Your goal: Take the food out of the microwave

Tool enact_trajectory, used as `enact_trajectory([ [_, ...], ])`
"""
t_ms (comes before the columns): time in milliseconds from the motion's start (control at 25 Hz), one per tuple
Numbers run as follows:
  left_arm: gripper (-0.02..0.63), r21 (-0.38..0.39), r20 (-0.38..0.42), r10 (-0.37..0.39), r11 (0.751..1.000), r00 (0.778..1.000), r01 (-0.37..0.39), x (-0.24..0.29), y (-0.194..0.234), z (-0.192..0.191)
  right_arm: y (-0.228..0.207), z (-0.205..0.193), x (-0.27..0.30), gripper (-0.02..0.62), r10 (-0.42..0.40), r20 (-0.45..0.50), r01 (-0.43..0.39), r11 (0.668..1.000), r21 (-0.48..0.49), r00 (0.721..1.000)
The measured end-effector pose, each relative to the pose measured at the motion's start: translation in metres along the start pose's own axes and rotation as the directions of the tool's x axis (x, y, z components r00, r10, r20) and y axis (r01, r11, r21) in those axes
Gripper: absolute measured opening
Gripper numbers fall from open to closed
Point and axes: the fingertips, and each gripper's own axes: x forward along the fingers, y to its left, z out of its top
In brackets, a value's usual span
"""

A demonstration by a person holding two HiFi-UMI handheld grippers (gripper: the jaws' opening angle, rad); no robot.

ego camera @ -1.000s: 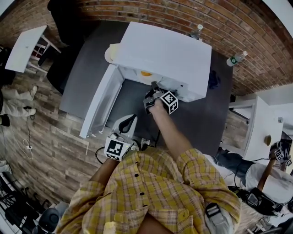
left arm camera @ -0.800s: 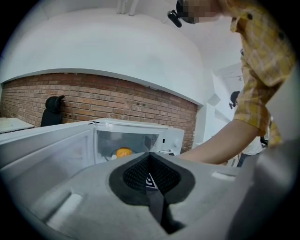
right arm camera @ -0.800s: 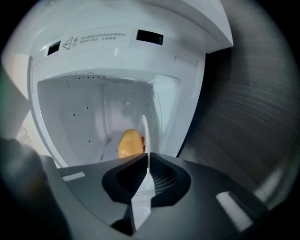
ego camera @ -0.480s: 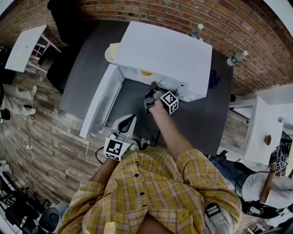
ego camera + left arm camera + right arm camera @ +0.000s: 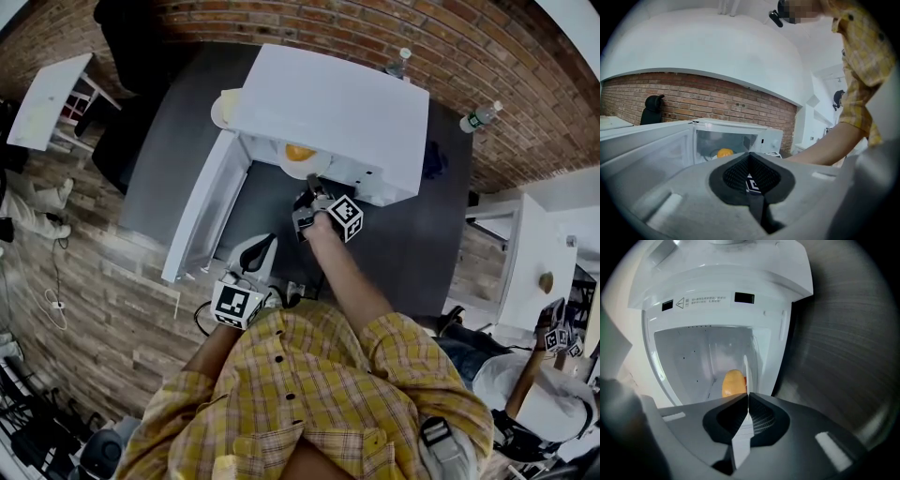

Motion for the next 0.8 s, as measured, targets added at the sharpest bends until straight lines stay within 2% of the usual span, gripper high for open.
enact_trajectory([
  [400,-0.002,-0.013,0.006,-0.017,1.000,1.000,0.017,-0.002,-0.006,0.000,0.007,0.002,-0.018,0.011,0.051,0.003,-0.051,0.998,-0.022,0.999],
  [800,-0.002,-0.002,0.020,-0.031,1.000,0.999,0.031,-0.006,-0.017,0.001,0.022,-0.005,-0.046,0.011,0.106,0.008,-0.106,0.994,0.006,0.994],
])
